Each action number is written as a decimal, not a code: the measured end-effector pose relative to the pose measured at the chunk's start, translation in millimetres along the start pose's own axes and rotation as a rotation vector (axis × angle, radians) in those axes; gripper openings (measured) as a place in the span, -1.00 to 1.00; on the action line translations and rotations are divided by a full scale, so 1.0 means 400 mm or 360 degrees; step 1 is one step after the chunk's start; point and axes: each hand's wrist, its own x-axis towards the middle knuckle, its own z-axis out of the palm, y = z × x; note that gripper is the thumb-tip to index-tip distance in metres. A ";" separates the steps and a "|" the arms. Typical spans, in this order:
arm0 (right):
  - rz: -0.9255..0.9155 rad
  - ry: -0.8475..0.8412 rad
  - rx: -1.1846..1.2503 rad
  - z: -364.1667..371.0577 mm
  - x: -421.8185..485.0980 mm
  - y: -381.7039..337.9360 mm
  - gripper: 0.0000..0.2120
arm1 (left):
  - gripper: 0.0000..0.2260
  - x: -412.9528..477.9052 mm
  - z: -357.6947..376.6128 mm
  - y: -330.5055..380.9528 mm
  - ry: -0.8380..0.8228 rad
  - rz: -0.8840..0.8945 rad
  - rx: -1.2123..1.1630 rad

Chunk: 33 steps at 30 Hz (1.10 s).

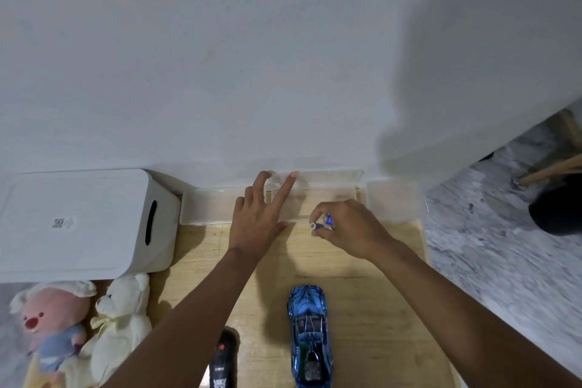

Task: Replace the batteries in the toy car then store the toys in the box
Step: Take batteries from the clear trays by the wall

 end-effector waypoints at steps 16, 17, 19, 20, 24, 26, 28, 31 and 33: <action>-0.0179 0.0336 -0.0389 0.206 -0.006 0.093 -0.75 | 0.12 0.002 0.009 0.000 0.0021 -0.0005 0.0033; -0.0194 0.0344 -0.0372 0.205 -0.005 0.097 -0.75 | 0.12 0.002 0.009 -0.001 0.0016 -0.0003 0.0031; -0.0230 0.0346 -0.0343 0.202 -0.002 0.102 -0.74 | 0.13 0.003 0.007 -0.001 0.0007 -0.0002 0.0029; -0.0239 0.0340 -0.0327 0.202 0.000 0.103 -0.72 | 0.13 0.004 0.007 -0.001 0.0005 -0.0004 0.0026; -0.0312 0.0417 -0.0357 0.203 -0.005 0.113 -0.61 | 0.12 0.004 0.006 0.001 0.0009 -0.0015 0.0023; -0.0361 0.0480 -0.0410 0.204 -0.013 0.117 -0.59 | 0.12 0.002 0.007 0.001 0.0013 -0.0017 0.0020; -0.0394 0.0552 -0.0464 0.207 -0.019 0.120 -0.60 | 0.13 0.001 0.008 0.002 0.0014 -0.0019 0.0019; -0.0394 0.0640 -0.0530 0.213 -0.026 0.127 -0.63 | 0.13 0.000 0.007 0.002 0.0007 -0.0016 0.0029; -0.0375 0.0675 -0.0547 0.215 -0.031 0.134 -0.66 | 0.14 0.000 0.007 0.002 0.0004 -0.0013 0.0032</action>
